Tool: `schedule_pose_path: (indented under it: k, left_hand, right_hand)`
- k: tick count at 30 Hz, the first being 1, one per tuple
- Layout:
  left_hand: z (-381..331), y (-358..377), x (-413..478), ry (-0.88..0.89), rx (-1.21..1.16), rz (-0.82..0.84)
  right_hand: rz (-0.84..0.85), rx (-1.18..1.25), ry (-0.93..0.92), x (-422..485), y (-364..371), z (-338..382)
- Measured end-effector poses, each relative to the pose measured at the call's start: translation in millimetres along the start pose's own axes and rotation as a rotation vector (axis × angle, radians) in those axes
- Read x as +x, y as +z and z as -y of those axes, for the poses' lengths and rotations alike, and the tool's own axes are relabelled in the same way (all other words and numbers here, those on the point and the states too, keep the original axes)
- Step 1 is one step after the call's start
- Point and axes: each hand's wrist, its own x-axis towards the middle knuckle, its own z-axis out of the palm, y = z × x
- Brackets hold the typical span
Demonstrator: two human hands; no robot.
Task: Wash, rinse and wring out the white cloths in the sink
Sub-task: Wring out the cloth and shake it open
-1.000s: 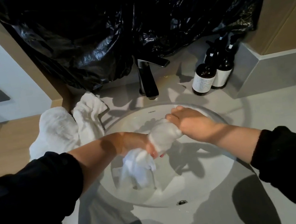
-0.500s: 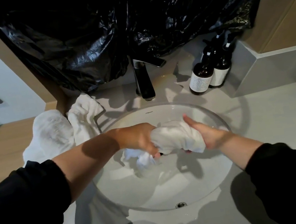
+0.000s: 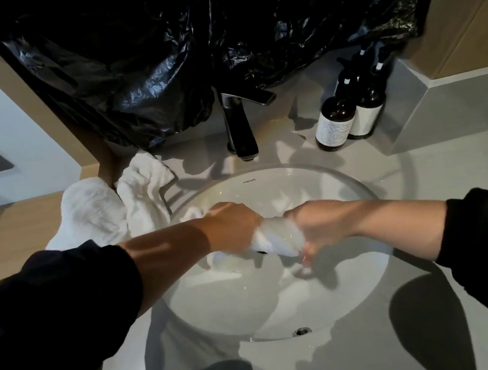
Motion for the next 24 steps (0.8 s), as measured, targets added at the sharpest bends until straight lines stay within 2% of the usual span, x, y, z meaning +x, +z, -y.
schedule_pose_path:
  k: [2, 4, 9, 11, 13, 14, 17, 18, 21, 24]
  left_hand:
    - [3, 3, 8, -0.094, -0.321, 0.099]
    - [7, 7, 12, -0.138, -0.679, 0.154]
    - [-10, 23, -4, -0.132, -1.395, 0.084]
    - [-14, 30, -6, -0.139, -1.621, 0.19]
    - [-13, 31, -9, -0.085, -1.602, 0.38]
    - [-11, 32, -10, -0.072, -1.564, 0.42]
    - [-3, 33, -9, -0.078, -1.728, 0.396]
    - [0, 29, -8, -0.096, -1.638, 0.33]
    - [0, 16, -5, -0.192, -1.188, 0.084]
    - [-4, 3, -10, -0.288, -0.868, -0.096]
  right_hand:
    - [-0.175, -0.29, 0.054, 2, -5, 5]
    - [-0.305, -0.503, 0.027, 8, -9, 3]
    - [-0.401, -0.589, 0.025, 20, -10, 3]
    - [-0.447, -0.566, 0.012, 23, -5, 2]
    - [-0.593, -0.553, -0.079, 27, 3, 0]
    - [-0.645, -0.536, -0.103, 28, 6, 0]
    - [-0.565, -0.438, -0.016, 31, 11, 2]
    - [-0.527, -0.379, 0.023, 30, 9, 3]
    - [-0.491, 0.078, 0.032, 15, 2, -5]
    - [-0.239, 0.769, 0.12, -7, -3, -19]
